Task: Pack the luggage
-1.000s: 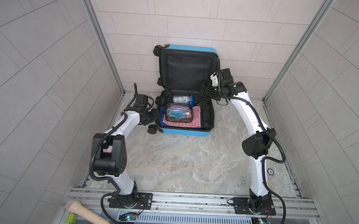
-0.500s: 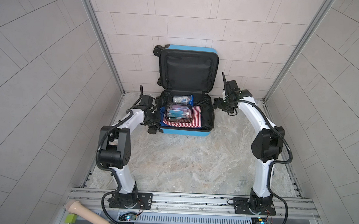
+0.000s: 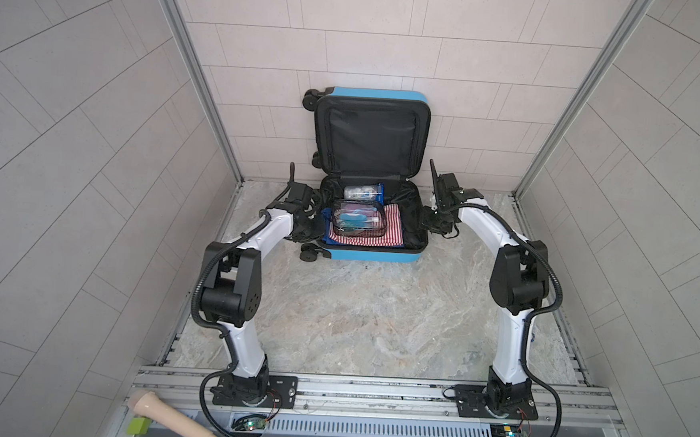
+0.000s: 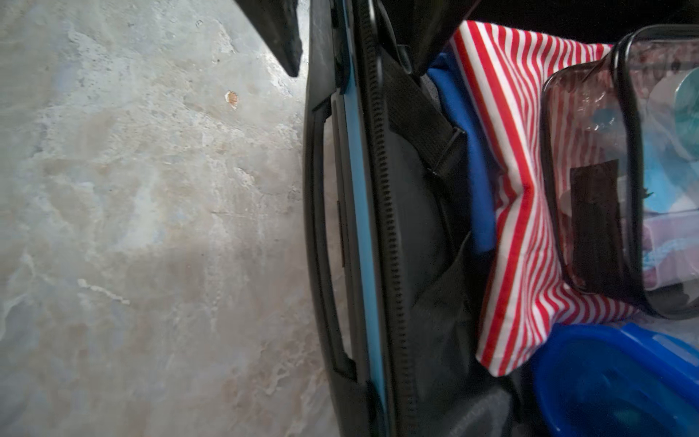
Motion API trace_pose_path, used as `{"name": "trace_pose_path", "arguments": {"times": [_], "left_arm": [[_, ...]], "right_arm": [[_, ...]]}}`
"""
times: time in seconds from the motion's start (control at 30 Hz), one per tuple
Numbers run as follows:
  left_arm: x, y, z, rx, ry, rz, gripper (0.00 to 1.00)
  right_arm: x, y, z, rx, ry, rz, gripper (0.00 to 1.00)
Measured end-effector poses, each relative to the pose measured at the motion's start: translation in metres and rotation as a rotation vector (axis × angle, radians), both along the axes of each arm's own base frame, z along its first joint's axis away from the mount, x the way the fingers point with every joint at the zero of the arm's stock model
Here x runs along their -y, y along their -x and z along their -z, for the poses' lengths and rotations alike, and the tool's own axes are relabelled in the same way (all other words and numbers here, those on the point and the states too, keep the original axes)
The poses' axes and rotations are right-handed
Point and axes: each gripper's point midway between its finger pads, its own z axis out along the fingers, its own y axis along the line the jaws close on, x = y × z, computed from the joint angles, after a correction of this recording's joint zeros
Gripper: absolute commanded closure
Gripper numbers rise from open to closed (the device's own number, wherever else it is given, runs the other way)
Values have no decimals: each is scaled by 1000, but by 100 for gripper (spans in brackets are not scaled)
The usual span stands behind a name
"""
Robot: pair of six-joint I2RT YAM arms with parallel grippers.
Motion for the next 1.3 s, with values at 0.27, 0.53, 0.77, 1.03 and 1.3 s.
{"name": "trace_pose_path", "arguments": {"times": [0.27,0.53,0.77,1.03,1.3], "left_arm": [[27,2,0,8,-15,22,100],[62,11,3,29,-1,49,100],[84,19,4,40,10,79,62],[74,37,-22,74,-39,114,47],[45,33,-130,363,-55,71,29]], "right_arm": [[28,5,12,6,24,20,88],[64,22,11,16,63,70,90],[80,34,11,-12,44,101,50],[77,34,3,-9,9,119,11],[82,40,-64,136,20,133,5]]}}
